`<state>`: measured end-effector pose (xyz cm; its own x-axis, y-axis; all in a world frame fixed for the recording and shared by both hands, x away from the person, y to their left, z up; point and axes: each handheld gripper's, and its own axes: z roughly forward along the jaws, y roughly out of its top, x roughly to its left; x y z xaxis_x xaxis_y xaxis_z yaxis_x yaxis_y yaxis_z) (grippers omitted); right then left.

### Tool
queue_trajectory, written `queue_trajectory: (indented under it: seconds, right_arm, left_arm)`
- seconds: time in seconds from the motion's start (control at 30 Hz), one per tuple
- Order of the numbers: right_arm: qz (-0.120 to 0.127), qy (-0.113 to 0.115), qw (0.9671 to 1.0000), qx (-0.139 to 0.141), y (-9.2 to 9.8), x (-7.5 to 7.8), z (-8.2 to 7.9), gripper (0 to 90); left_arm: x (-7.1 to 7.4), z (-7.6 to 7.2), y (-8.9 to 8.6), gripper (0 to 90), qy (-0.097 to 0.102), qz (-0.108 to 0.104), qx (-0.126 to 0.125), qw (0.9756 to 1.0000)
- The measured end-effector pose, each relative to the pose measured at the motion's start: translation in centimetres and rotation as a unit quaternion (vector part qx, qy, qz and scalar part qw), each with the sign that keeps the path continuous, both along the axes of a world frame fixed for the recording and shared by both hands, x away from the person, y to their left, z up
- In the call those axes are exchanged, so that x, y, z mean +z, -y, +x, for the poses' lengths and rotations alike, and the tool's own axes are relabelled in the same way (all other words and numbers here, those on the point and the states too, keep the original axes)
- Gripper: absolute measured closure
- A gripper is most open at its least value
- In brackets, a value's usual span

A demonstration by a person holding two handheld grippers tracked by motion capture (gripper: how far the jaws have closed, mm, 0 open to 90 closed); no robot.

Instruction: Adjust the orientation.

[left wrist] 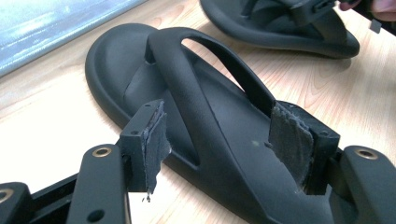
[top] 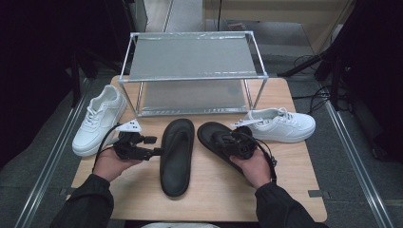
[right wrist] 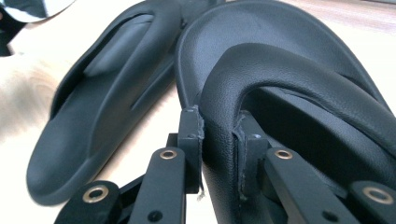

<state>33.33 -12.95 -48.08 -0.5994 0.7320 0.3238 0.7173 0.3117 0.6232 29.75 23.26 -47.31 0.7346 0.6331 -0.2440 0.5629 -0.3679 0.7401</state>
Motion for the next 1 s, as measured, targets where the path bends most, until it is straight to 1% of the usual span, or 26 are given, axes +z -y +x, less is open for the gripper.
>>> queue_trajectory:
  seconds: [0.07, 0.17, 0.27, 0.43, 0.63, 0.67, 0.77, 0.8, 0.93, 1.0]
  right_arm:
    - [-0.005, -0.002, 1.0000, -0.004, -0.5, -0.3, 0.5, 77.3]
    - [-0.018, 0.004, 0.9998, -0.008, -1.1, -0.7, 1.2, 77.2]
    - [-0.023, 0.002, 0.9996, -0.015, -1.4, -1.1, 1.7, 77.2]
    - [-0.030, 0.010, 0.9993, -0.017, -2.4, -1.5, 2.4, 76.8]
    - [-0.029, 0.014, 0.9990, -0.032, -3.1, -1.7, 3.0, 76.5]
    - [-0.027, 0.013, 0.9988, -0.039, -3.4, -1.8, 3.3, 76.4]
    - [-0.025, 0.017, 0.9984, -0.049, -3.6, -2.0, 3.5, 76.3]
    - [-0.024, 0.014, 0.9983, -0.050, -3.7, -2.0, 3.6, 76.1]
    - [-0.015, 0.013, 0.9985, -0.052, -3.8, -2.2, 4.0, 75.9]
    - [-0.011, 0.014, 0.9985, -0.051, -3.8, -2.3, 4.0, 71.9]
  left_arm:
    - [0.0, -0.2, 0.0, 37.1, 0.001, 0.000, 0.001, 1.0000]
    - [0.0, -0.6, -0.2, 37.0, 0.004, 0.005, 0.000, 1.0000]
    - [-0.1, -0.9, -0.4, 37.0, 0.005, 0.007, 0.002, 1.0000]
    - [-0.2, -1.4, -0.6, 37.0, 0.002, 0.003, 0.007, 1.0000]
    - [-0.4, -1.7, -0.3, 37.0, 0.001, 0.006, 0.005, 1.0000]
    - [-0.4, -1.8, -0.2, 37.0, 0.000, 0.008, 0.003, 1.0000]
    - [-0.5, -1.9, -0.2, 37.0, 0.000, 0.006, 0.003, 1.0000]
    - [-0.5, -1.9, -0.2, 37.0, 0.000, 0.005, 0.003, 1.0000]
    - [-0.6, -1.8, -0.1, 37.0, -0.001, 0.005, 0.001, 1.0000]
    - [-0.6, -1.8, 0.0, 37.0, -0.002, 0.004, 0.002, 1.0000]
